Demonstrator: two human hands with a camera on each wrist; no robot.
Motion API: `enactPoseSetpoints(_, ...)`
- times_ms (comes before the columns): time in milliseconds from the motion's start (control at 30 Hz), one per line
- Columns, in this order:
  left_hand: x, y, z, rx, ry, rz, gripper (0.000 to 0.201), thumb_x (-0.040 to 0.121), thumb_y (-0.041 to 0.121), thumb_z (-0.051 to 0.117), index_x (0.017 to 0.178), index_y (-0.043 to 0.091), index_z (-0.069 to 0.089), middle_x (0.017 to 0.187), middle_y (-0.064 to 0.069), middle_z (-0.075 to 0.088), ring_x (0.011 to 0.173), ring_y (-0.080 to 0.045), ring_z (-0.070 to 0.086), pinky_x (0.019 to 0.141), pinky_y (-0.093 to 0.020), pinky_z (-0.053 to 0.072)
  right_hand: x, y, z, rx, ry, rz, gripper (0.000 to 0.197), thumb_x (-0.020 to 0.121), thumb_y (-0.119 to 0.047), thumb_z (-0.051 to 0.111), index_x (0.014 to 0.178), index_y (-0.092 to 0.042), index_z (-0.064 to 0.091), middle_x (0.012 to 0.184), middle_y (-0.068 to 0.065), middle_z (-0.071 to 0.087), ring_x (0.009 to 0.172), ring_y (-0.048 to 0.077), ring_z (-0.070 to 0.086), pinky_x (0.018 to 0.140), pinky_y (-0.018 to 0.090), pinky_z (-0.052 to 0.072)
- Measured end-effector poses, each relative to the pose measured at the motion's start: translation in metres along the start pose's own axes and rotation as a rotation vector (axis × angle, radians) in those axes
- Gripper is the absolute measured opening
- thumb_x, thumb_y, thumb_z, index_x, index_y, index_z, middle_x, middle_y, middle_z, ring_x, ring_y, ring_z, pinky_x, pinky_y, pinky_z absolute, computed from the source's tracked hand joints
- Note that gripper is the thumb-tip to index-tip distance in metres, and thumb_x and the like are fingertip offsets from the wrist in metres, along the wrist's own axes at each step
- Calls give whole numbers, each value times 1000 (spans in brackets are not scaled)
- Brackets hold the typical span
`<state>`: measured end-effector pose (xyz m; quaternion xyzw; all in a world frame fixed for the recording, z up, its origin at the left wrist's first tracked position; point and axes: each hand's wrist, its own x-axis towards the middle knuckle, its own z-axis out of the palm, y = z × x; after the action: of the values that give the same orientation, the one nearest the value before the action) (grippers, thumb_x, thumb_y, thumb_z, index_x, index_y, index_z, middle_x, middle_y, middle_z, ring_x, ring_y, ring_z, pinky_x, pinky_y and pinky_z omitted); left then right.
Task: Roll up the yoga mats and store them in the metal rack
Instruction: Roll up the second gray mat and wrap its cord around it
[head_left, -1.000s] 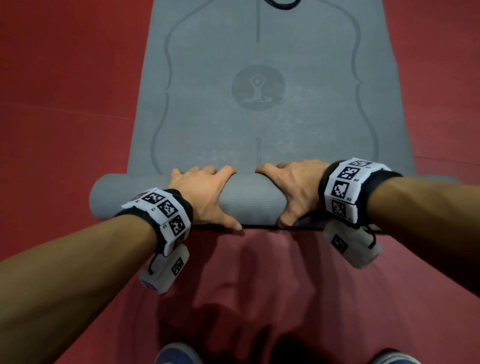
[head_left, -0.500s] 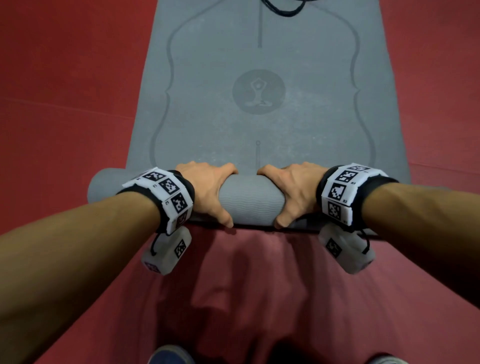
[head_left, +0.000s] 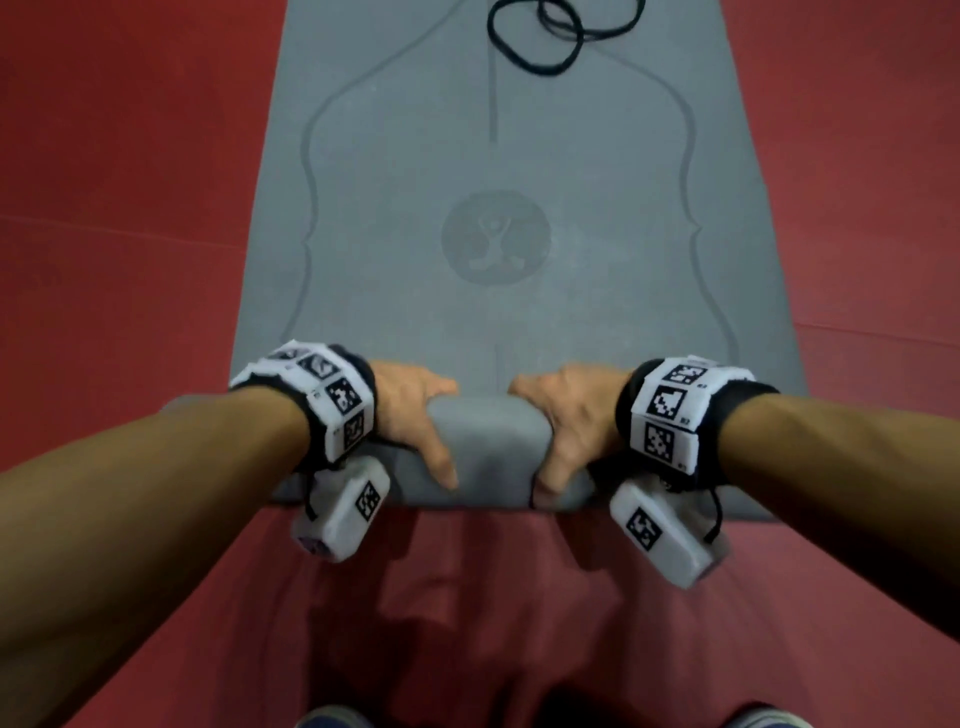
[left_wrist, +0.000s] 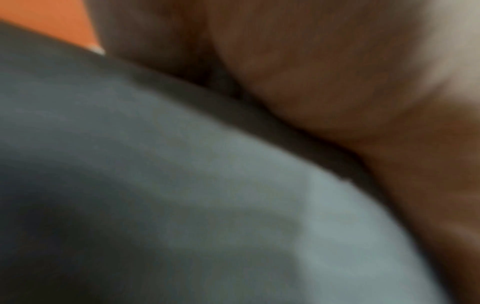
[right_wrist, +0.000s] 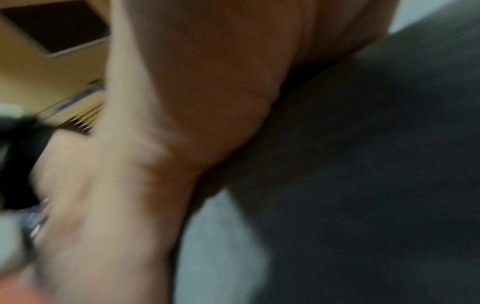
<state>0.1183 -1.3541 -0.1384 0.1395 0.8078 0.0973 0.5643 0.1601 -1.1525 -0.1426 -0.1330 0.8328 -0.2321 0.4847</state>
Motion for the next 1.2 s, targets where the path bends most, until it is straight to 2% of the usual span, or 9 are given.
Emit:
enactPoseSetpoints(133, -1, -3, 34, 47, -192, 33, 59, 59, 54, 88, 106, 32, 60, 100, 9, 70, 97, -13, 66, 90, -37, 55, 0, 10, 34, 19, -145, -38, 74, 47, -42, 93, 110, -31, 56, 99, -8, 69, 95, 14, 66, 87, 35, 56)
enactPoseSetpoints(267, -8, 3, 28, 463, 106, 124, 92, 49, 79, 75, 125, 39, 44, 117, 9, 47, 109, -16, 46, 89, -36, 48, 3, 7, 29, -100, -72, -82, 75, 47, -52, 90, 111, -33, 56, 102, -9, 58, 97, 14, 59, 91, 35, 53)
enactPoseSetpoints(367, -3, 22, 36, 327, 58, 221, 98, 52, 62, 86, 131, 27, 41, 119, 3, 56, 106, -17, 58, 90, -34, 52, 2, -2, 13, -441, -60, -73, 77, 49, -76, 76, 114, -42, 54, 103, -9, 49, 100, 15, 49, 89, 35, 39)
enactPoseSetpoints(500, -2, 26, 50, 419, 258, 129, 110, 40, 83, 75, 129, 30, 37, 119, 7, 50, 109, -17, 52, 88, -38, 49, -1, -7, -9, -433, 0, -40, 82, 45, -83, 72, 113, -42, 55, 94, -16, 60, 95, 14, 59, 85, 34, 41)
enactPoseSetpoints(734, -4, 5, 11, 220, 537, 86, 57, 78, 80, 45, 117, 39, 54, 120, 5, 61, 117, -21, 54, 98, -44, 43, -6, 11, -47, -252, 382, 37, 57, 77, -63, 67, 120, -26, 60, 109, 2, 69, 108, 26, 61, 92, 35, 48)
enactPoseSetpoints(867, 10, 15, -9, 297, 705, -13, 42, 98, 59, 32, 110, 31, 60, 117, -6, 65, 113, -31, 58, 93, -44, 43, -5, -4, -43, -238, 206, 63, 93, 57, -80, 69, 131, -28, 47, 116, 0, 63, 102, 22, 58, 94, 35, 47)
enactPoseSetpoints(967, 11, 23, -11, 273, 627, 23, 51, 90, 72, 34, 113, 33, 57, 115, -7, 67, 108, -34, 60, 92, -42, 47, 0, -6, -18, -391, 191, 59, 105, 47, -75, 78, 131, -28, 36, 114, 4, 56, 102, 29, 59, 88, 40, 51)
enactPoseSetpoints(1067, 3, 28, 1, 378, 382, 87, 98, 56, 95, 48, 131, 34, 42, 120, 3, 61, 109, -27, 60, 89, -40, 47, 7, -4, -21, -381, 241, 64, 97, 46, -70, 80, 124, -26, 41, 106, 4, 62, 94, 30, 63, 81, 39, 53)
enactPoseSetpoints(1200, -2, 34, -9, 433, 366, 63, 94, 47, 78, 76, 121, 32, 40, 106, 5, 64, 97, -25, 62, 82, -39, 51, 4, -5, -33, -302, 230, 67, 83, 48, -63, 84, 115, -29, 48, 90, -6, 62, 87, 22, 63, 79, 35, 53)
